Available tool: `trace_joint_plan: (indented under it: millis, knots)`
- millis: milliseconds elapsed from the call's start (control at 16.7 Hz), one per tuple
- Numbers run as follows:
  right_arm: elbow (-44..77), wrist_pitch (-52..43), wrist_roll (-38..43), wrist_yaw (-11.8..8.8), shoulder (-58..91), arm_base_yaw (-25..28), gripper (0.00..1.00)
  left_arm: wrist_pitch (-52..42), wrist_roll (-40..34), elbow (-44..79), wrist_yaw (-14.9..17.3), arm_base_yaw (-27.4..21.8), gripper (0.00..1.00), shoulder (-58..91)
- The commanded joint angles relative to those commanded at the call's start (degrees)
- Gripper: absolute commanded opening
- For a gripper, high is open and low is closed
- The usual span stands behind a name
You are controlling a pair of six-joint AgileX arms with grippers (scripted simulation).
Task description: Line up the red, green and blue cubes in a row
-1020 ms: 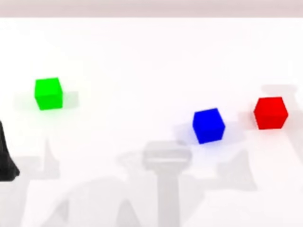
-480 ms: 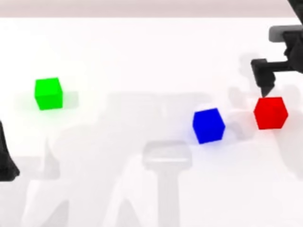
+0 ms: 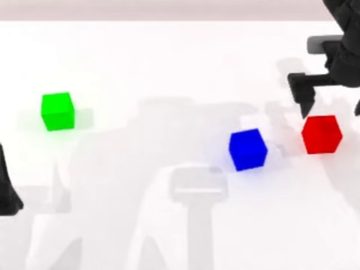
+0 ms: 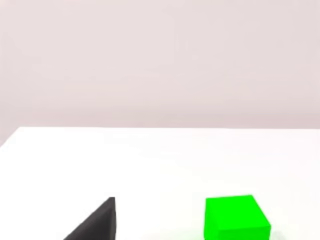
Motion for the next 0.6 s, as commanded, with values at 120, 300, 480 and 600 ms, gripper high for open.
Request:
trace_joint_plan:
  millis: [120,300,480,600]
  knots:
    - [-0.31,0.31,-0.05,0.01,-0.07,-0.3,1.0,0.0,0.0,0.0,0.0,0.0,1.0,0.0]
    - [-3.24,4.3,-0.12,0.01,1.18,-0.11,1.0,0.0,0.0,0.0,0.0,0.0,1.0,0.0]
    - [-7.91,11.75,0.04,0.03,3.48,-0.02,1.0,0.0,0.0,0.0,0.0,0.0,1.0,0.0]
    - [-10.66,15.89,0.12,0.04,4.88,0.06,1.0,0.0,0.0,0.0,0.0,0.0,1.0,0.0]
